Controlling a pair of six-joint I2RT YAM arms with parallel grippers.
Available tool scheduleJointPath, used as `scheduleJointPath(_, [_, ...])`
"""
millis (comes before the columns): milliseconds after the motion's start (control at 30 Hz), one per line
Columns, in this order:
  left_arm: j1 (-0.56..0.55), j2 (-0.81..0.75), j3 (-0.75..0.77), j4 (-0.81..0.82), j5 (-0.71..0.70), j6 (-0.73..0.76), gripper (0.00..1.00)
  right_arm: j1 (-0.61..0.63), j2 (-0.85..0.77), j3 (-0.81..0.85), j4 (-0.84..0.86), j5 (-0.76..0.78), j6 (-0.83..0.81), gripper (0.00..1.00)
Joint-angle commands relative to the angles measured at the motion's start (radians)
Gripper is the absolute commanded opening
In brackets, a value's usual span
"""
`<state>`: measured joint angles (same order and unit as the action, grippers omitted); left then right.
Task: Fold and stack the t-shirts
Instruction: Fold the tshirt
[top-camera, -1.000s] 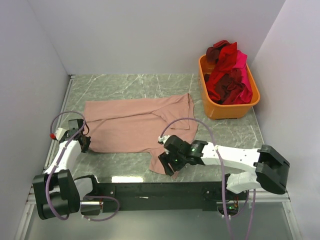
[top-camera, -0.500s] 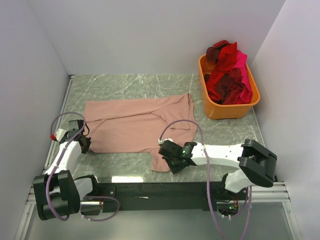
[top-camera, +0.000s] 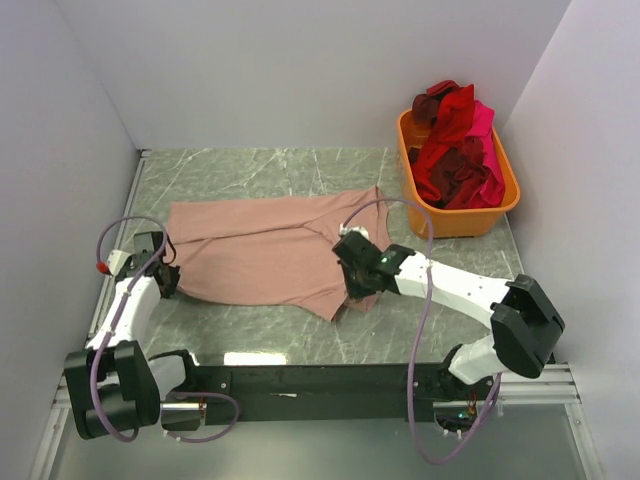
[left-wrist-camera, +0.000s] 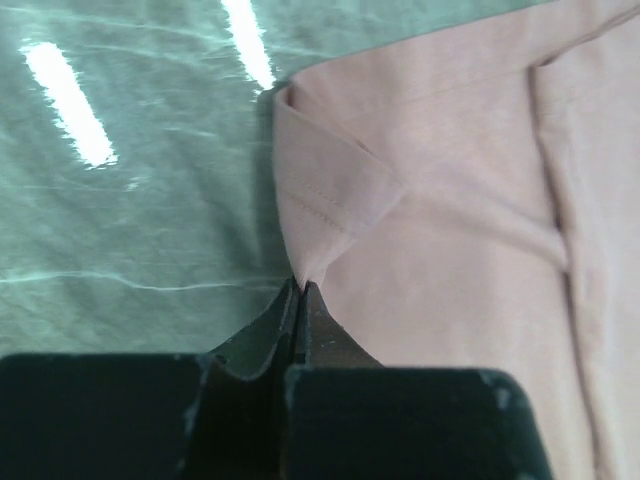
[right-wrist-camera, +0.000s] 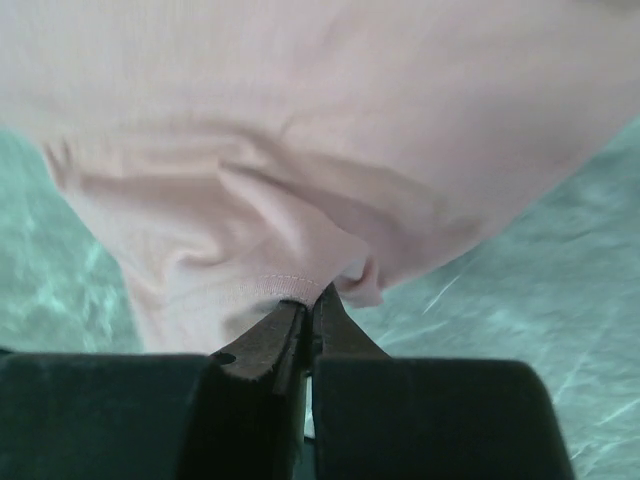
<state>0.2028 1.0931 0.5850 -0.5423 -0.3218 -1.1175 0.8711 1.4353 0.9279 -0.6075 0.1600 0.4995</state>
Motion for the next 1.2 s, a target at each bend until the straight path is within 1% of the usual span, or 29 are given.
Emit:
scheduleJointPath(0, [0.000, 0.028, 0.073, 0.005, 0.029, -0.018, 0.01, -0.059, -0.016, 0.087, -0.035, 0.044, -0.033, 0.00])
scheduleJointPath(100, [0.003, 0.059, 0.107, -0.002, 0.030, -0.021, 0.01, -0.092, 0.003, 0.149, -0.044, 0.065, -0.036, 0.00])
scheduleJointPath(267, [0.001, 0.109, 0.142, 0.011, 0.046, -0.021, 0.01, -0.158, 0.043, 0.248, -0.043, 0.049, -0.036, 0.00])
scheduleJointPath(467, [0.001, 0.169, 0.219, 0.007, 0.038, -0.028, 0.01, -0.214, 0.134, 0.351, -0.054, 0.052, -0.050, 0.00])
scheduleJointPath(733, [0.001, 0.217, 0.276, 0.033, 0.026, -0.031, 0.01, -0.270, 0.229, 0.498, -0.080, 0.065, -0.081, 0.00])
scheduleJointPath(900, [0.003, 0.272, 0.309, 0.061, 0.029, -0.027, 0.01, -0.294, 0.301, 0.577, -0.101, 0.061, -0.101, 0.00])
scheduleJointPath(1167, [0.000, 0.404, 0.394, 0.088, 0.029, -0.007, 0.01, -0.339, 0.448, 0.755, -0.149, 0.055, -0.134, 0.00])
